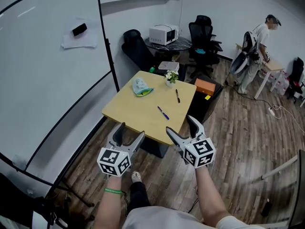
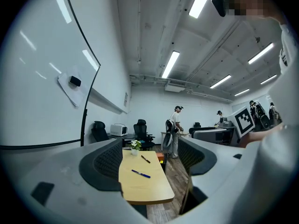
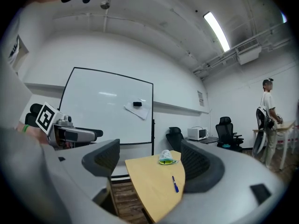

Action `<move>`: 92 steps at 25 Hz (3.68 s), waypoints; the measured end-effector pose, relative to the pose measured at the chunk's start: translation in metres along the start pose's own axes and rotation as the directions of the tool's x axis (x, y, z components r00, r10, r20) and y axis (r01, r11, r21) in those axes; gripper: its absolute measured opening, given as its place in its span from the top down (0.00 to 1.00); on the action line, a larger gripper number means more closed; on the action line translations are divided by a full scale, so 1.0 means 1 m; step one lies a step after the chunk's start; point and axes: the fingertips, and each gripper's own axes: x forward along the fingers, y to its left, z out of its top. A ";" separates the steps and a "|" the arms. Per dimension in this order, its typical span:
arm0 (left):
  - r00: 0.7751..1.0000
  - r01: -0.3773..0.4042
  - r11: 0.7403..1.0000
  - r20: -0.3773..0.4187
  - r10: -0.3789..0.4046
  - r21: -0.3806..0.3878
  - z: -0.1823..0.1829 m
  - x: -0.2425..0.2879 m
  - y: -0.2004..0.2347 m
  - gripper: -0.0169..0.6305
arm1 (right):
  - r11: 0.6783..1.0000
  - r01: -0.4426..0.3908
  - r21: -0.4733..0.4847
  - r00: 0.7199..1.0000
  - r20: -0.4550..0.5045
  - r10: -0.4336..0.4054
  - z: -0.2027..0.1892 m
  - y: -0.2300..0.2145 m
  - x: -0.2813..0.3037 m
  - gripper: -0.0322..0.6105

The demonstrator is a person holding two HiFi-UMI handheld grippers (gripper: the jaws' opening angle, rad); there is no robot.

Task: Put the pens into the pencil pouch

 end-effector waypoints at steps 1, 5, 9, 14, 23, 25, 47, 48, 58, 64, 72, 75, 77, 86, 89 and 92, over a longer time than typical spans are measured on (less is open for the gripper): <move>1.000 0.005 1.000 0.002 -0.005 -0.003 -0.001 0.008 0.008 0.45 | 1.000 0.000 -0.003 1.000 0.000 0.000 0.000 -0.003 0.009 0.34; 1.000 0.026 1.000 0.012 -0.026 -0.007 0.001 0.043 0.049 0.45 | 1.000 0.013 -0.003 1.000 0.003 -0.013 -0.002 -0.017 0.057 0.34; 0.998 0.070 0.997 -0.001 -0.070 -0.015 0.000 0.085 0.089 0.45 | 0.998 0.058 0.006 0.998 -0.041 -0.058 -0.012 -0.036 0.101 0.34; 0.992 0.128 0.991 -0.013 -0.128 -0.028 -0.001 0.133 0.134 0.45 | 0.993 0.118 0.009 0.991 -0.058 -0.117 -0.010 -0.062 0.156 0.35; 0.970 0.238 0.970 -0.043 -0.240 -0.048 -0.009 0.226 0.204 0.45 | 0.976 0.218 -0.006 0.973 -0.078 -0.218 -0.006 -0.109 0.245 0.36; 0.963 0.264 0.963 -0.045 -0.266 -0.046 -0.009 0.244 0.214 0.45 | 0.971 0.241 -0.006 0.967 -0.084 -0.240 -0.008 -0.120 0.258 0.36; 0.960 0.274 0.962 -0.046 -0.275 -0.012 0.003 0.319 0.208 0.45 | 0.976 0.217 -0.032 0.972 -0.082 -0.219 -0.004 -0.182 0.281 0.38; 0.962 0.269 0.963 -0.050 -0.270 -0.014 0.000 0.318 0.208 0.45 | 0.977 0.212 -0.032 0.973 -0.087 -0.214 -0.006 -0.182 0.281 0.38; 0.959 0.253 0.967 -0.124 -0.255 -0.033 -0.044 0.313 0.204 0.45 | 0.984 0.164 -0.064 0.951 -0.256 -0.175 -0.073 -0.176 0.287 0.43; 0.950 0.250 0.966 -0.176 -0.258 -0.066 -0.079 0.299 0.205 0.45 | 0.991 0.127 -0.028 0.888 -0.443 -0.127 -0.161 -0.160 0.279 0.45; 0.937 0.240 0.965 -0.236 -0.259 -0.104 -0.108 0.283 0.204 0.45 | 0.991 0.112 0.072 0.758 -0.652 -0.038 -0.269 -0.136 0.248 0.50; 0.931 0.240 0.963 -0.252 -0.263 -0.121 -0.115 0.279 0.202 0.45 | 0.986 0.127 0.104 0.721 -0.693 -0.020 -0.292 -0.130 0.238 0.53; 0.929 0.239 0.962 -0.259 -0.265 -0.130 -0.119 0.277 0.201 0.45 | 0.984 0.136 0.115 0.705 -0.709 -0.014 -0.300 -0.129 0.234 0.54; 0.924 0.231 0.960 -0.273 -0.267 -0.156 -0.128 0.275 0.199 0.45 | 0.978 0.173 0.118 0.666 -0.746 -0.028 -0.317 -0.134 0.221 0.74; 0.925 0.226 0.961 -0.273 -0.263 -0.159 -0.128 0.274 0.198 0.45 | 0.982 0.162 0.097 0.652 -0.757 -0.033 -0.318 -0.136 0.217 0.85; 0.926 0.223 0.962 -0.274 -0.260 -0.160 -0.128 0.275 0.197 0.45 | 0.985 0.140 0.096 0.650 -0.760 -0.019 -0.316 -0.136 0.216 0.85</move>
